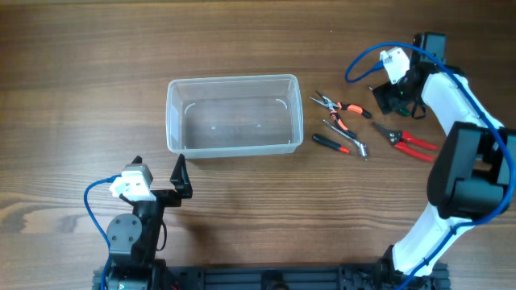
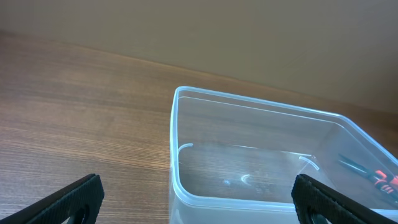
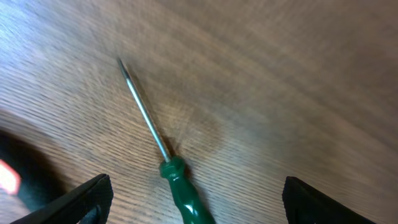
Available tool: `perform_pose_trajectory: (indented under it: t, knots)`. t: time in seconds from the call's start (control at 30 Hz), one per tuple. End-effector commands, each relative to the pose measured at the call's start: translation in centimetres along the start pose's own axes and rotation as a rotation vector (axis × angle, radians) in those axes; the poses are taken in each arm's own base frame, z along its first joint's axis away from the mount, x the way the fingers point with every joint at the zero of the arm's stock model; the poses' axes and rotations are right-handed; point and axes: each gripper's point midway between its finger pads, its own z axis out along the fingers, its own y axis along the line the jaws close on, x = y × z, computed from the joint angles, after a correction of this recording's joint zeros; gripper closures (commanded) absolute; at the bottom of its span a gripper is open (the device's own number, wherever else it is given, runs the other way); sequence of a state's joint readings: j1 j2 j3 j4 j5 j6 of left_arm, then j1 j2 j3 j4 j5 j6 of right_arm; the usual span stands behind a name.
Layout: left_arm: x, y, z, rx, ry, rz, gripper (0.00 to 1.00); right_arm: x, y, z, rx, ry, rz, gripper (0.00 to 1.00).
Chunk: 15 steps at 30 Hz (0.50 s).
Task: Pack container
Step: 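Lower the right gripper and grasp the green-handled screwdriver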
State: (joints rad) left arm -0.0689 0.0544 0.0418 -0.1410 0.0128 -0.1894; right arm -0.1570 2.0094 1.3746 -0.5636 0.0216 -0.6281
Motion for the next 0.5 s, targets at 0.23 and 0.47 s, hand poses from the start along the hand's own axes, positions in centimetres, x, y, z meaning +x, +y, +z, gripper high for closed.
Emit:
perform_pose_trajectory:
  t: [0.23,0.47]
  knots:
    - [0.1,0.2,0.0,-0.009,0.001,-0.010,0.00,1.5,-0.3,1.0,-0.072,0.001,0.062,0.22]
    - [0.1,0.2,0.0,-0.009,0.001,-0.010,0.00,2.8,1.3,2.1,-0.126,0.040,0.095,0.25]
